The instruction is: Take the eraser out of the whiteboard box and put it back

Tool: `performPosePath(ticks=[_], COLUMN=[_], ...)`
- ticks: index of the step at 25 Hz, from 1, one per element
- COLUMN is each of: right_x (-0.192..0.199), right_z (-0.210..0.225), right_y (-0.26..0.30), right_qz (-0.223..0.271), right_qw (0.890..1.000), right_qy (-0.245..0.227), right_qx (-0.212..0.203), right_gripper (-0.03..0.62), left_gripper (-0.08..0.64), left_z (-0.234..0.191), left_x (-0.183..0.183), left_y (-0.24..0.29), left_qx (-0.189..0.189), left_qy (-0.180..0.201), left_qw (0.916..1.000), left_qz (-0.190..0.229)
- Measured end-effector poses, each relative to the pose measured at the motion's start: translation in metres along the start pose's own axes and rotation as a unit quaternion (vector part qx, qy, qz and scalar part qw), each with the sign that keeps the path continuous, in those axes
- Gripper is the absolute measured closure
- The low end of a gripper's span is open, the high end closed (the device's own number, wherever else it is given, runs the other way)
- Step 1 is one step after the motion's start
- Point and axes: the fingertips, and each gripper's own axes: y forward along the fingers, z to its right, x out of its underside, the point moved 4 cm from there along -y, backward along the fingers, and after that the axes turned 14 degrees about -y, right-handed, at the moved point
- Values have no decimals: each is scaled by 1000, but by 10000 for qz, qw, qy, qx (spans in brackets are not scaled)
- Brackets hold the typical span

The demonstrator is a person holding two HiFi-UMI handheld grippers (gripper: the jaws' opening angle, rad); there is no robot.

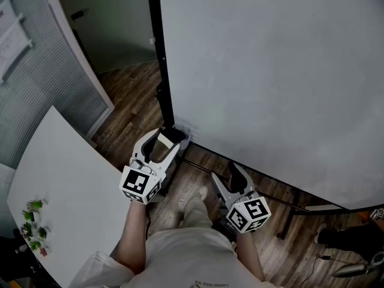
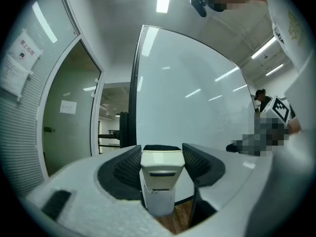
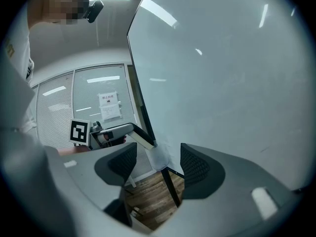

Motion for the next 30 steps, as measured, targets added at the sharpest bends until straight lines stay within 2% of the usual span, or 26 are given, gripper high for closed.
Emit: performPosePath(ticks=[17,23,30], right_x=[-6,-12,-17], right_z=[-7,-13,-19], right_y=[-6,-7,-10], right_qz=[91,245,283], right_qw=[9999,9996,9995], right_qy=[-69,61,-32], right_qx=[-52,-123,-159], right_gripper=[314,314,316], left_gripper=[301,300,301], left_z=[11,15,24], left_x=[-5,-12,-23], left_y=[-28,-41,-53], left_qx=[-79,-125,-140], left_qy=[130,155,151], left_qw=[9999,9998,9995], left_qz=[-20,57,223])
